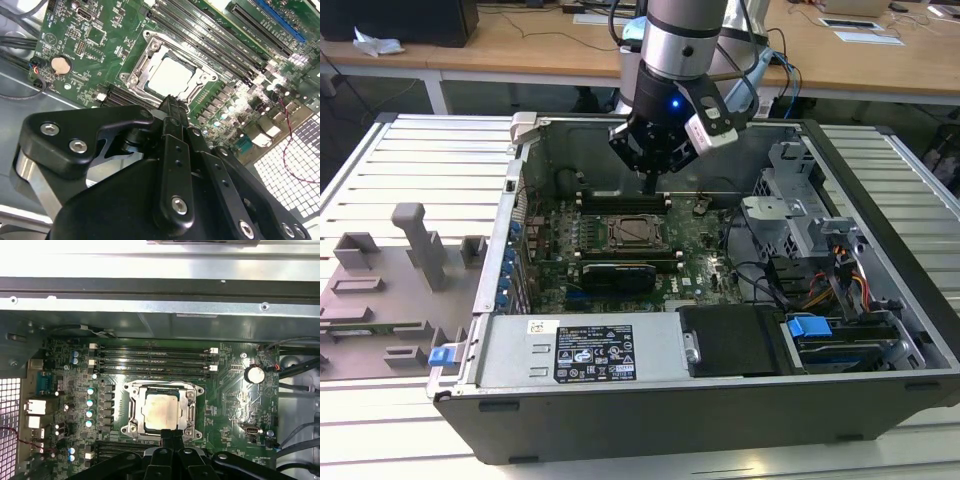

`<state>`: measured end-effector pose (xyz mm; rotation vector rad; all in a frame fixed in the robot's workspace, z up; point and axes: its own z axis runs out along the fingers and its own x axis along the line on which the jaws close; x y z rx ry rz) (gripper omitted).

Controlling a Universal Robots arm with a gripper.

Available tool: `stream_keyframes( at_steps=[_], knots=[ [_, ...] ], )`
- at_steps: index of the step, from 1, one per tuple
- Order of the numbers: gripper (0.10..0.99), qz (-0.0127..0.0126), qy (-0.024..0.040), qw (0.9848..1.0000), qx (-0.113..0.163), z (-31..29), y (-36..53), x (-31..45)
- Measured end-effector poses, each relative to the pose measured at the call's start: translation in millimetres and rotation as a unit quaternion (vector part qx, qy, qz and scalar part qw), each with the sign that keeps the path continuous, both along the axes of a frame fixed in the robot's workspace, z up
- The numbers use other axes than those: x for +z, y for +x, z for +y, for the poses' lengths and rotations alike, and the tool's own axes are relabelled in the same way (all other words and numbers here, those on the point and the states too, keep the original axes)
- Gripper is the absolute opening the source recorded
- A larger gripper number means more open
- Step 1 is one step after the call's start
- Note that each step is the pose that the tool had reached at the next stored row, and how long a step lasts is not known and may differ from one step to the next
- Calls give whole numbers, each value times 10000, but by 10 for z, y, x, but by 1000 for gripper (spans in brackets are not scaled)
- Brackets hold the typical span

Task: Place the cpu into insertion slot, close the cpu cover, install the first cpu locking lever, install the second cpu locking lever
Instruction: 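Install the first cpu locking lever, then install the second cpu locking lever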

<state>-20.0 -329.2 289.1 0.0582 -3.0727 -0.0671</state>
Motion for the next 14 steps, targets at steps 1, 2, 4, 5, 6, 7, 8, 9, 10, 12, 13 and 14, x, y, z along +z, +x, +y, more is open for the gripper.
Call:
stream_keyframes(
  at_steps=[1,2,4,5,6,7,8,9,10,12,13,14],
  knots=[
    [106,0,0,10000,0,0,0,1],
    [106,0,0,10000,0,0,0,1],
    [106,0,0,10000,0,0,0,4],
    [106,1,-1,10000,0,-3,0,1],
    [106,0,-1,10000,1,-10,0,-5],
    [106,1,-1,10000,1,-17,0,-8],
    [106,0,-1,10000,0,-35,-1,-16],
    [106,0,0,10000,0,-45,-1,-19],
    [106,0,0,10000,0,-55,-2,-21],
    [106,0,0,10000,0,-74,-2,-27],
    [106,0,0,10000,0,-95,-2,-33],
    [106,0,0,10000,0,-103,-2,-36]
  ],
)
